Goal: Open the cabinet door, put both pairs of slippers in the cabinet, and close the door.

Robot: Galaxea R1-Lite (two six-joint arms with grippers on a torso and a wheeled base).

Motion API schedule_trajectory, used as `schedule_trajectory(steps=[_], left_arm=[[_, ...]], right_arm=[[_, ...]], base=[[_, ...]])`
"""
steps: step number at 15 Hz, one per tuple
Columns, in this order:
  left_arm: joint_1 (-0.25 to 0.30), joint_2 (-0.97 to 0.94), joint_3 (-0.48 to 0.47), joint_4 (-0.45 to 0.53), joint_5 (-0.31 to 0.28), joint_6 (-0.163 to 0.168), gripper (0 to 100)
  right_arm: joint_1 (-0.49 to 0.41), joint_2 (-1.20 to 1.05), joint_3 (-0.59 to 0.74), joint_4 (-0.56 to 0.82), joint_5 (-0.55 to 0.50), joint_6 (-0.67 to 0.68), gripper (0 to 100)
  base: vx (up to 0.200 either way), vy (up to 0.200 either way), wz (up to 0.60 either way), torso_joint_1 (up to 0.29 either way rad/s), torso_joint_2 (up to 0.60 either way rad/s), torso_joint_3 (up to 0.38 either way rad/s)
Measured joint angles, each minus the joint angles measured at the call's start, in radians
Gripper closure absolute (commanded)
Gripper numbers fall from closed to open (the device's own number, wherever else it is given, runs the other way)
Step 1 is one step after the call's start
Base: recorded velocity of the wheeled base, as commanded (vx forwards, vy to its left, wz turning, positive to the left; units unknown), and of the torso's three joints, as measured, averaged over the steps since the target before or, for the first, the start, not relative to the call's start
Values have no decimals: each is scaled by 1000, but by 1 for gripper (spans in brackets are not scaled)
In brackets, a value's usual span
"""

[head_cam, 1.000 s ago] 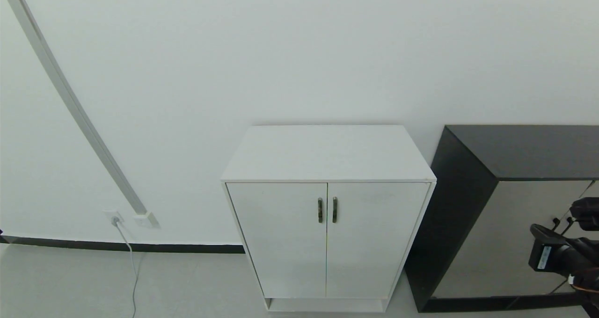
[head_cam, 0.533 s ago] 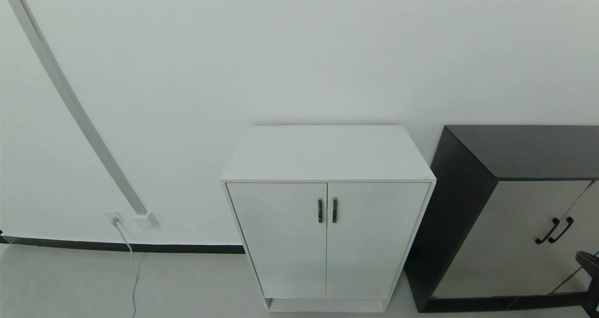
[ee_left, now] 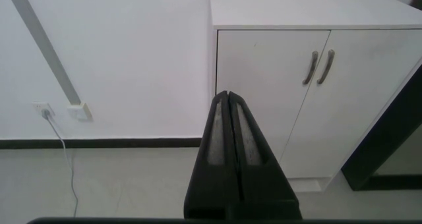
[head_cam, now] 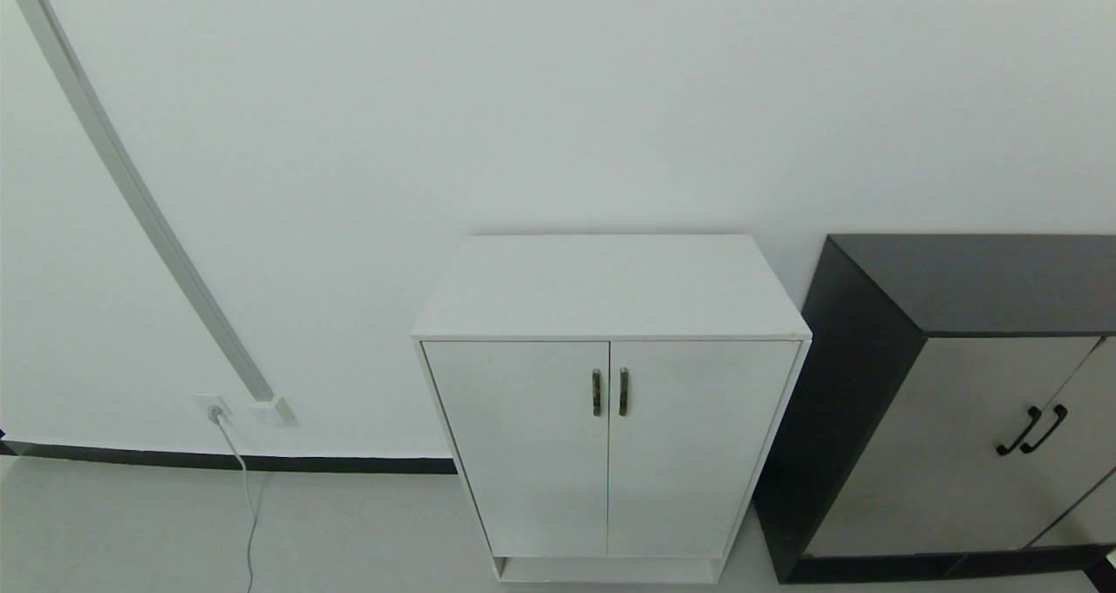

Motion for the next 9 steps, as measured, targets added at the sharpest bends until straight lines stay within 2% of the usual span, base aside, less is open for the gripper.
schedule_trajectory(steps=[2,9], left_arm=[[0,0,0,0,0,0,100],[0,0,0,0,0,0,100]], right_arm=[[5,-84,6,88,47,0,100],[87,-168,59,100,69,-34,100]], base=[[0,0,0,0,0,0],[0,0,0,0,0,0]])
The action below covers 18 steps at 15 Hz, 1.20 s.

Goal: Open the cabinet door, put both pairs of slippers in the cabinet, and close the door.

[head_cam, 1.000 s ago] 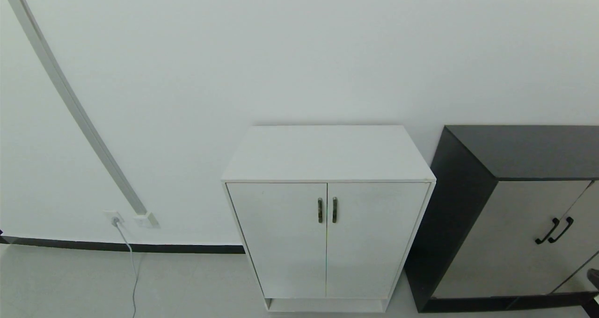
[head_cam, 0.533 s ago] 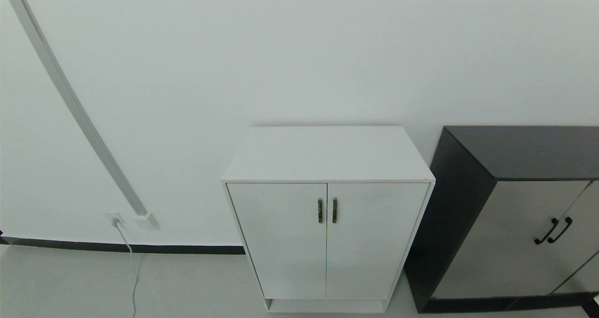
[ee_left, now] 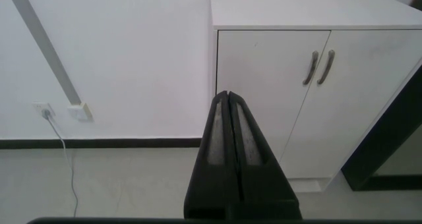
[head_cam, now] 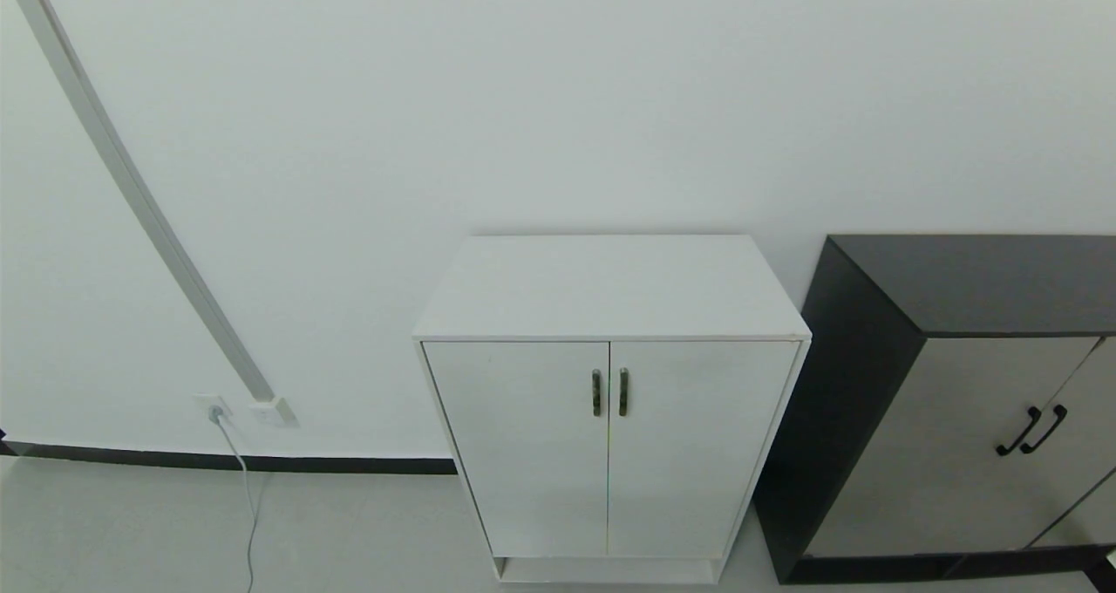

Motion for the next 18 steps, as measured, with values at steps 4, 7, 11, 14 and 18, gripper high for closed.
schedule_trajectory(steps=[4,7,11,14,18], left_arm=[[0,0,0,0,0,0,100],[0,0,0,0,0,0,100],[0,0,0,0,0,0,100],[0,0,0,0,0,0,100],[0,0,0,0,1,0,100]], right_arm=[[74,-3,1,2,-19,4,100],[157,-17,-8,34,-17,13,100],[75,-34,-13,38,-15,-61,100],[-39,-53,-14,39,-13,-68,100],[-260,-182,-14,42,2,-54,100]], base=[[0,0,0,0,0,0],[0,0,0,0,0,0],[0,0,0,0,0,0],[0,0,0,0,0,0],[0,0,0,0,0,0]])
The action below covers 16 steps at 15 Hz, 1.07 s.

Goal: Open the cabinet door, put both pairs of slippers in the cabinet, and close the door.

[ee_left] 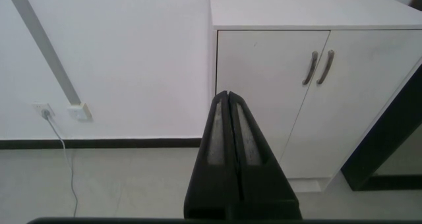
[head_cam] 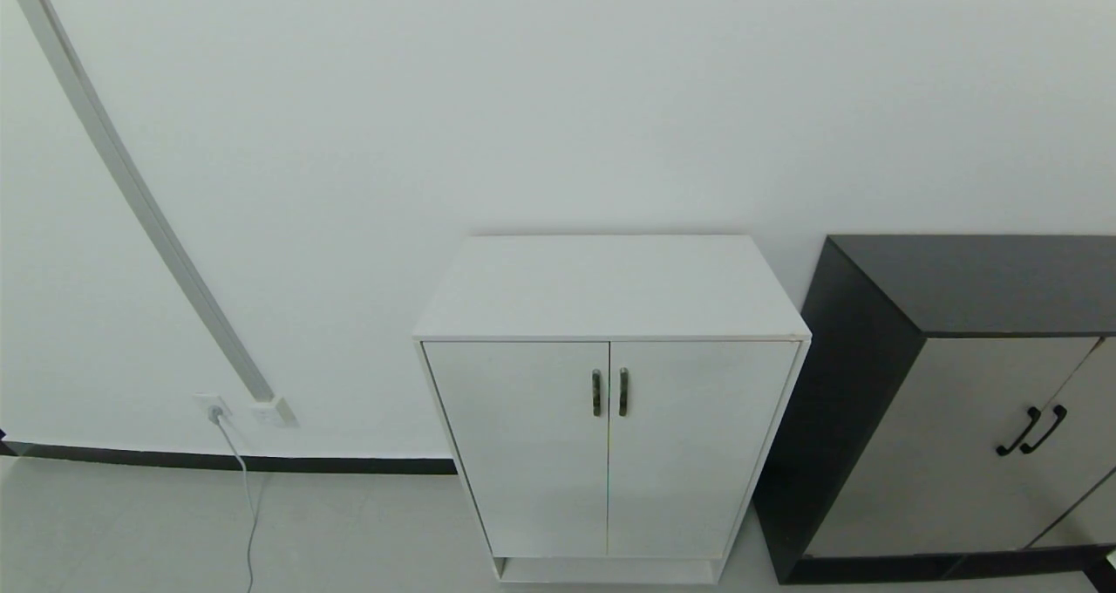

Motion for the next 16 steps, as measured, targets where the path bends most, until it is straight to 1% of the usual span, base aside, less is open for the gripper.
schedule_trajectory(steps=[2,3,4,6,8,10,12,13,14,15,16], left_arm=[[0,0,0,0,0,0,100],[0,0,0,0,0,0,100],[0,0,0,0,-1,0,100],[0,0,0,0,-1,0,100],[0,0,0,1,-1,0,100],[0,0,0,0,-1,0,100],[0,0,0,1,-1,0,100],[0,0,0,1,-1,0,100],[0,0,0,0,-1,0,100],[0,0,0,0,-1,0,100],[0,0,0,1,-1,0,100]], right_arm=[[-22,-30,2,-3,29,14,100],[-23,-38,11,-8,88,33,100],[-4,-44,18,-12,101,64,100],[32,-51,26,-19,76,96,100],[62,-58,28,-20,76,99,100],[150,-69,29,-19,77,102,100],[156,-95,29,-19,70,104,100],[148,-116,29,-20,30,109,100],[142,-127,29,-22,-9,141,100],[138,-137,29,-25,-29,180,100],[136,-142,30,-26,-32,183,100]], base=[[0,0,0,0,0,0],[0,0,0,0,0,0],[0,0,0,0,0,0],[0,0,0,0,0,0],[0,0,0,0,0,0],[0,0,0,0,0,0],[0,0,0,0,0,0],[0,0,0,0,0,0],[0,0,0,0,0,0],[0,0,0,0,0,0],[0,0,0,0,0,0]])
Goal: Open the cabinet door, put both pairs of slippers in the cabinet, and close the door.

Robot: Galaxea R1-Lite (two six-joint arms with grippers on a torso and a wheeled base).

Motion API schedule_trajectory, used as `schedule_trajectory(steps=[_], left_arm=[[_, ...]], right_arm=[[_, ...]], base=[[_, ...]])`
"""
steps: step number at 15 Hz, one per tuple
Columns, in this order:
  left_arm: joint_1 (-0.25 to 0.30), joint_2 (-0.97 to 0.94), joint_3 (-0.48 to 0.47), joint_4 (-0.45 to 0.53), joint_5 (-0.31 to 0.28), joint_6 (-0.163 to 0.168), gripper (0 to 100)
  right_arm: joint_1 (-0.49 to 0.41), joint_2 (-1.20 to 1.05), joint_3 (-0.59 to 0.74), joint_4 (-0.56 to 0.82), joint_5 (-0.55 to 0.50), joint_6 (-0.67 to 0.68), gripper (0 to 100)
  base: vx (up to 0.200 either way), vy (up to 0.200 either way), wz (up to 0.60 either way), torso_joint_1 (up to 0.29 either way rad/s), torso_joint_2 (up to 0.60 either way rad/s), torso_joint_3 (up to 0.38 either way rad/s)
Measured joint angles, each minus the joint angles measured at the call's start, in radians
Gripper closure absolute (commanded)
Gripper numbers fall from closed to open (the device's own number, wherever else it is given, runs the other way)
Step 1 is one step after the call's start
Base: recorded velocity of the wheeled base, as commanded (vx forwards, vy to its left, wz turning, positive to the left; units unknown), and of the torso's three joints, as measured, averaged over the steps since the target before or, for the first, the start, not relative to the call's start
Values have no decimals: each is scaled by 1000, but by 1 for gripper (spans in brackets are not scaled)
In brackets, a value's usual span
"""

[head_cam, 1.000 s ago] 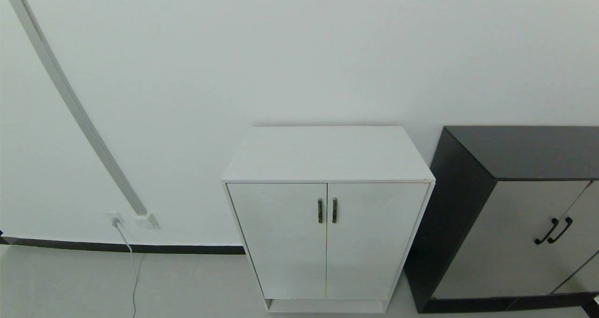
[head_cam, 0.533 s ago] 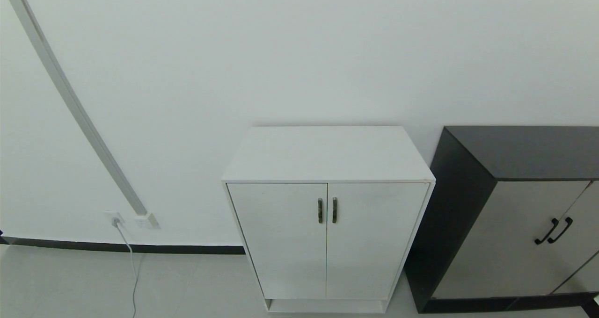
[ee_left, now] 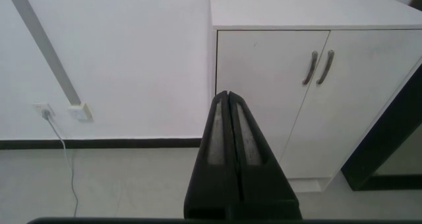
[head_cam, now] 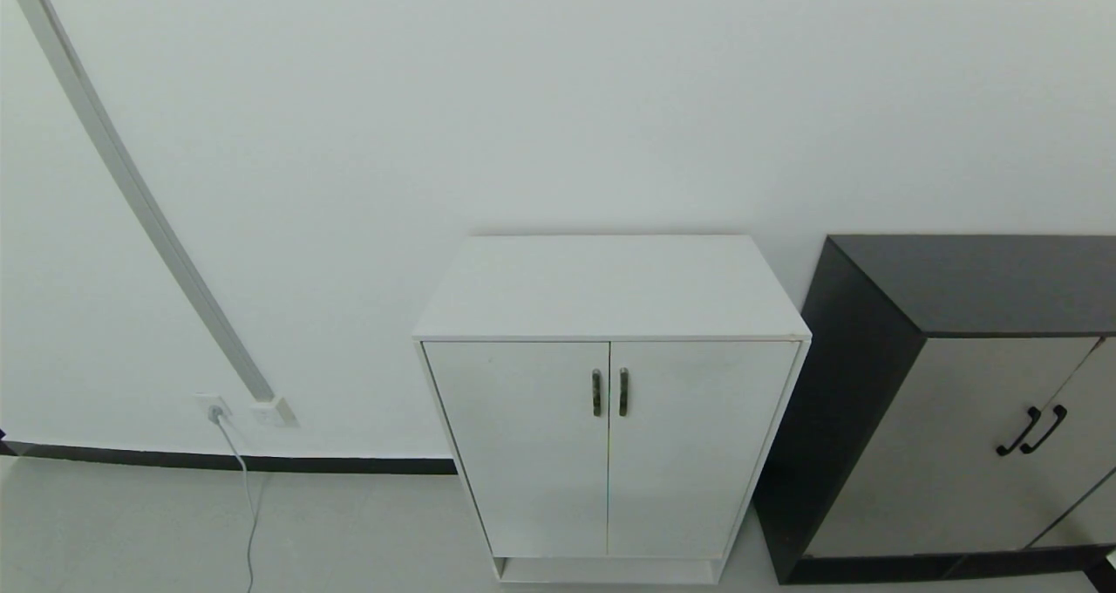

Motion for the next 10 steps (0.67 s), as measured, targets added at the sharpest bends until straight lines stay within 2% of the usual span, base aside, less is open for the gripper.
schedule_trajectory(steps=[10], left_arm=[[0,0,0,0,1,0,100]], right_arm=[[-2,-10,-1,1,4,-11,100]], base=[[0,0,0,0,0,0]])
